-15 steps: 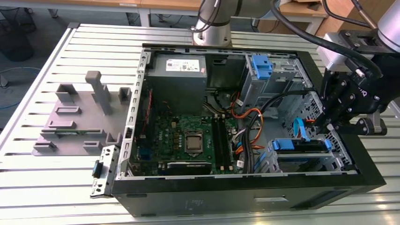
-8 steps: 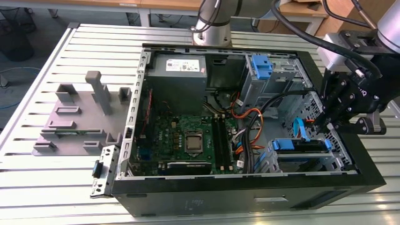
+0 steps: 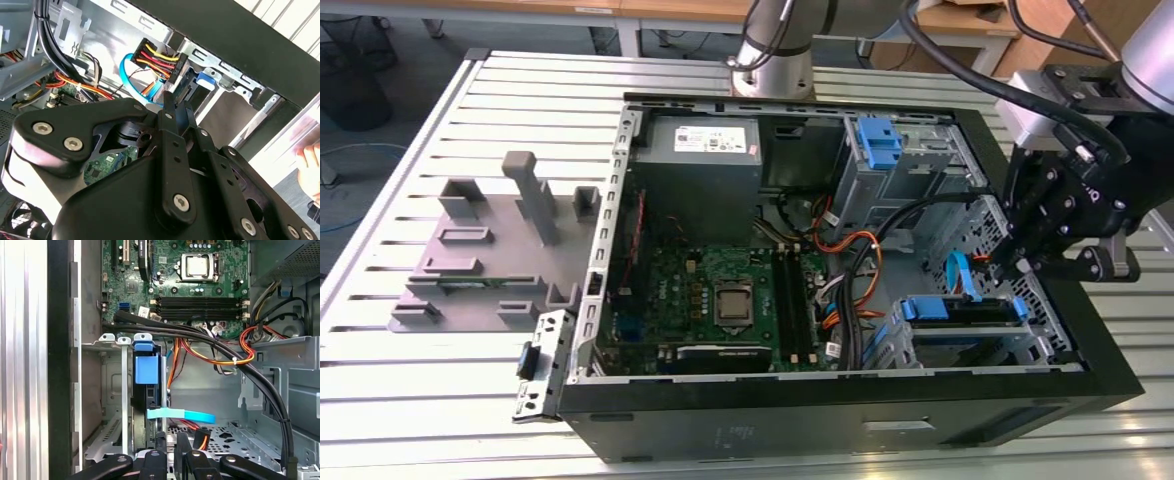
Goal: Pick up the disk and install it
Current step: 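Insert the second disk wire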
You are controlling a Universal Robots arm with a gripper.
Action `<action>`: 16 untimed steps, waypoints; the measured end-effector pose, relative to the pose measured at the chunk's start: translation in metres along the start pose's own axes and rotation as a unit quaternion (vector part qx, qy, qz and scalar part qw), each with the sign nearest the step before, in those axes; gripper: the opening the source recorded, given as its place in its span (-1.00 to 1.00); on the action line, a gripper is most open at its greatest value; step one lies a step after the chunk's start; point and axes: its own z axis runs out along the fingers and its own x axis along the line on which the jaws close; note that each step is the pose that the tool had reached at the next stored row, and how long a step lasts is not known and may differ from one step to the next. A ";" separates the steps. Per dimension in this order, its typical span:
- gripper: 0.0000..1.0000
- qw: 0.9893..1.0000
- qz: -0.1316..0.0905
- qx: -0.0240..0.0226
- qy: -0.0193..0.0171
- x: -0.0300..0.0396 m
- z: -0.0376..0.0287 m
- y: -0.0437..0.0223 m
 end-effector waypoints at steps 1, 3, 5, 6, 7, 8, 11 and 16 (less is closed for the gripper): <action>-0.54 1.000 0.000 0.000 0.000 -0.0004 0.0003 -0.0007; -0.54 1.000 0.000 0.000 0.000 -0.0007 0.0011 -0.0025; -0.54 1.000 0.000 0.000 0.000 -0.0009 0.0018 -0.0044; -0.54 1.000 0.000 0.000 0.000 -0.0011 0.0022 -0.0052; -0.54 1.000 0.000 0.000 0.000 -0.0013 0.0025 -0.0059; -0.54 1.000 0.000 0.000 0.000 -0.0015 0.0027 -0.0063; -0.54 1.000 0.000 0.000 0.000 -0.0024 0.0036 -0.0074; -0.54 1.000 0.000 0.000 0.000 -0.0057 0.0048 -0.0084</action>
